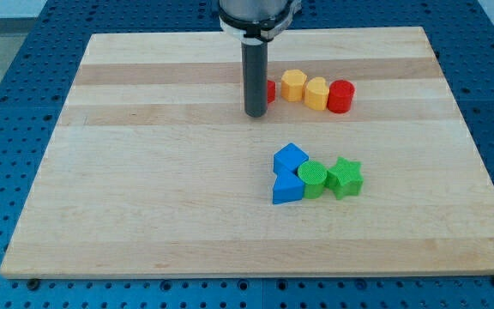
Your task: Move the yellow heart slightly into the right side of the yellow hexagon
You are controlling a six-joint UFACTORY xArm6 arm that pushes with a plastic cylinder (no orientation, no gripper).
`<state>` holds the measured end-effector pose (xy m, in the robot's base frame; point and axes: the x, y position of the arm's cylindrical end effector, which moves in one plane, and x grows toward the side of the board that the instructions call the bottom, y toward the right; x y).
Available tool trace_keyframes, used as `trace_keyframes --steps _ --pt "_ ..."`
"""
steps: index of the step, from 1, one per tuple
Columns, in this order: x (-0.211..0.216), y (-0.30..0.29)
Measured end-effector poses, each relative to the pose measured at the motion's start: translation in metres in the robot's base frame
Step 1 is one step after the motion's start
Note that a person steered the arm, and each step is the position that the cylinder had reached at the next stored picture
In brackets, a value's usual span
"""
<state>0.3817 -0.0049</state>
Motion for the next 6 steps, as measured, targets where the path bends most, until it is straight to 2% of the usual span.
trace_keyframes --steps 4,6 --pt "-0.012 0.0" --pt "0.025 0.064"
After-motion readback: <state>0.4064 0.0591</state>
